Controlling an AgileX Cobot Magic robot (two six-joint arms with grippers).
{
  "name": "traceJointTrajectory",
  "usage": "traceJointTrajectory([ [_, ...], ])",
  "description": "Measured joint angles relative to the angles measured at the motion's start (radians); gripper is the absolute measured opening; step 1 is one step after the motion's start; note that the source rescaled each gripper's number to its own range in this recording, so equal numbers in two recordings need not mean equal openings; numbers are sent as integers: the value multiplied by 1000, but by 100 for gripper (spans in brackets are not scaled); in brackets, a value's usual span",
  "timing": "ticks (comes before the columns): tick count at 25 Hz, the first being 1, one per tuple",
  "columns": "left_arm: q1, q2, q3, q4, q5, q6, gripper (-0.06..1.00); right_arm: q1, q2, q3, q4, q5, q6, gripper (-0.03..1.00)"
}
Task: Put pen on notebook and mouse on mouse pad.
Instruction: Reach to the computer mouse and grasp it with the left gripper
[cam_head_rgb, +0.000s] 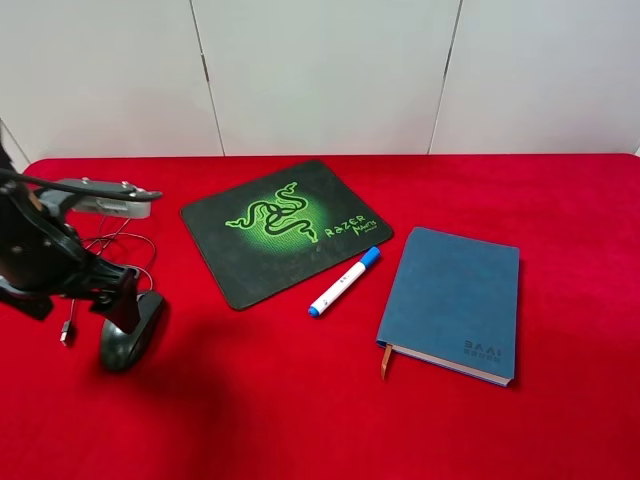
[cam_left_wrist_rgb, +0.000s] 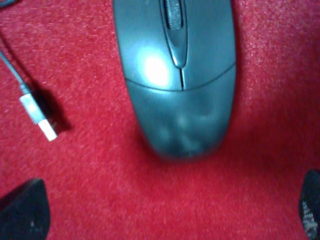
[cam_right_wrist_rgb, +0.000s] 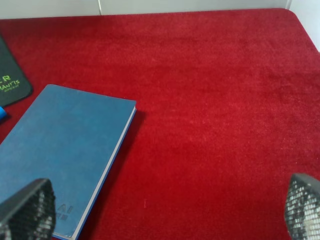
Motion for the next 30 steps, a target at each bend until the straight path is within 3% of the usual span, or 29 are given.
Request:
traceJointTrajectory([
  [12, -6, 179, -1, -5, -183, -7, 100, 0, 0, 0, 0, 0, 0, 100],
  [23, -6, 271, -2, -4, -261, -9, 100, 0, 0, 0, 0, 0, 0, 100],
  [26, -6, 273, -2, -1, -262, -9, 92, 0, 0, 0, 0, 0, 0, 100],
  [30, -6, 274, -2, 7, -264, -9, 66, 0, 0, 0, 0, 0, 0, 100],
])
